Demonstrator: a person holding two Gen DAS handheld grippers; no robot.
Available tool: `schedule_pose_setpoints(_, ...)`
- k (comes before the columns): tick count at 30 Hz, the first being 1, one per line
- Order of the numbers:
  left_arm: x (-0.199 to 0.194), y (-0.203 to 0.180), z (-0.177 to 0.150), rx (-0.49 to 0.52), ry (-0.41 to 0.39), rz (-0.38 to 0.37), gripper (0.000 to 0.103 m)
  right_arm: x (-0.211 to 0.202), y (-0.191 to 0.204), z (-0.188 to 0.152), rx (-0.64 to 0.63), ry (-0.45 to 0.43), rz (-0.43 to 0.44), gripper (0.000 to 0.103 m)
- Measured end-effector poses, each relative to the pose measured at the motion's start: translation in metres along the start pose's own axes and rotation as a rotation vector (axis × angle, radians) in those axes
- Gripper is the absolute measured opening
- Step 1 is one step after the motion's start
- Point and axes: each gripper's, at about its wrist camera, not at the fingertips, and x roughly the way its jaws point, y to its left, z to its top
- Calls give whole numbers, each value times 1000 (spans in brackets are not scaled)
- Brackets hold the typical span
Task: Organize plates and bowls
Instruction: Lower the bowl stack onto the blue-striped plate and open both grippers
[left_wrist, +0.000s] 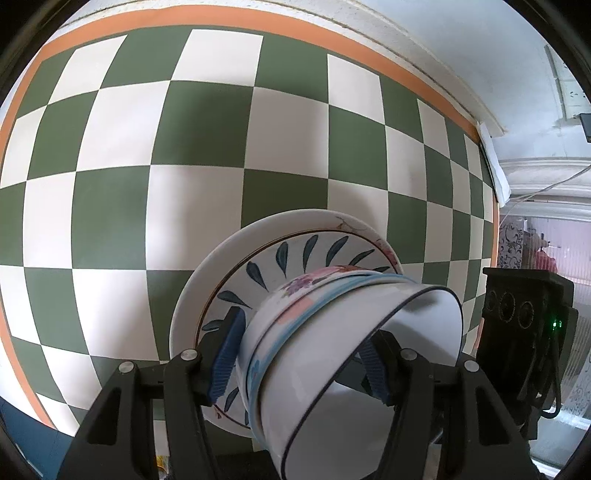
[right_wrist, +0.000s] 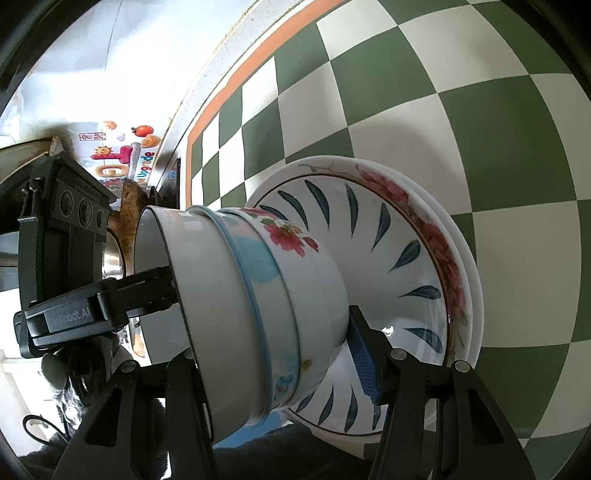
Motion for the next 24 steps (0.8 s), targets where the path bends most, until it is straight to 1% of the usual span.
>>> schedule_pose_setpoints(5, 4, 0, -2, -2, 7, 2, 57, 0, 0, -2, 1, -2, -28, 57)
schedule_pose_setpoints(11, 4, -1, -5, 7, 1, 12, 57, -1, -1, -1, 1, -2, -31, 57)
schedule_pose_setpoints(14, 2, -3, -7, 21, -7, 28, 57, -1, 0, -2, -2, -1, -40, 58)
schedule_pose_setpoints(17, -2, -5, -9, 32, -22, 34, 57, -1, 2, -4, 0, 2, -61, 60)
schedule_pose_setpoints(22, -13, -7, -13, 43, -64, 73, 57, -11, 4, -8, -6, -26, -77, 61)
schedule_pose_setpoints(24, -19, -9, -17, 57, -92, 101, 57, -18, 6, -10, -18, -41, -87, 61)
